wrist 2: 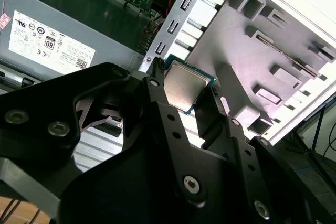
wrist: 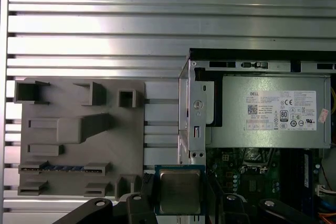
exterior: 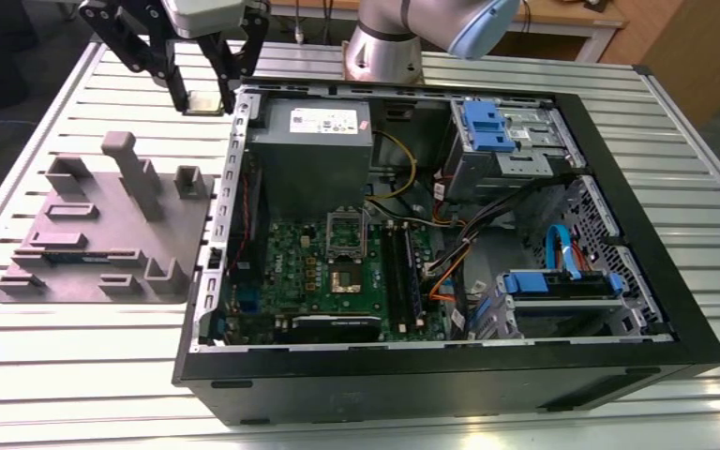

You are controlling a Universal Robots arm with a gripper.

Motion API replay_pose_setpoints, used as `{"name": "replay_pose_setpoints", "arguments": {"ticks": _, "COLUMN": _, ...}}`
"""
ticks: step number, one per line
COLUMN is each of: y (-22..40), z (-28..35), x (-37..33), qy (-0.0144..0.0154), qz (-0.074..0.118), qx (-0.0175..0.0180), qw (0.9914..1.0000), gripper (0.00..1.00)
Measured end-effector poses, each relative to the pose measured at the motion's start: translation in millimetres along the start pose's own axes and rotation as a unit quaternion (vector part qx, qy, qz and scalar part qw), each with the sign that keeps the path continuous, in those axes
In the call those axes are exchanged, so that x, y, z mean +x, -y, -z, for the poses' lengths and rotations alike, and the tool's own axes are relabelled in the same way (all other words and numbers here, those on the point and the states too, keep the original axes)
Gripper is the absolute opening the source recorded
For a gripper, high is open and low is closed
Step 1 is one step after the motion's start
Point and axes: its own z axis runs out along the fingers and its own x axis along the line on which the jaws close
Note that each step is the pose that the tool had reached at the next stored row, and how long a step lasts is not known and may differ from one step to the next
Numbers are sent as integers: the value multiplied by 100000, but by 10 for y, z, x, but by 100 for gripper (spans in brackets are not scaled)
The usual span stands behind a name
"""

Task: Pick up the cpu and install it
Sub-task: 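Pick up the cpu and move it towards the insertion slot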

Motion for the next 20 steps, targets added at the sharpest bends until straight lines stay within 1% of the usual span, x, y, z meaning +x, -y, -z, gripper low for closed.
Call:
{"name": "replay_pose_setpoints", "arguments": {"ticks": 10, "y": 3, "z": 0, "x": 0, "qy": 2, "qz": 1, "qx": 0, "qw": 100000, "gripper": 47}}
{"name": "replay_pose_setpoints", "arguments": {"ticks": 14, "y": 26, "z": 1, "x": 0, "qy": -2, "qz": 1, "qx": 2, "qw": 100000, "gripper": 47}}
{"name": "replay_pose_setpoints", "arguments": {"ticks": 18, "y": 27, "z": 1, "x": -2, "qy": -1, "qz": 2, "qx": 1, "qw": 100000, "gripper": 47}}
{"name": "replay_pose_setpoints", "arguments": {"ticks": 20, "y": 27, "z": 1, "x": -13, "qy": -3, "qz": 7, "qx": 8, "qw": 100000, "gripper": 47}}
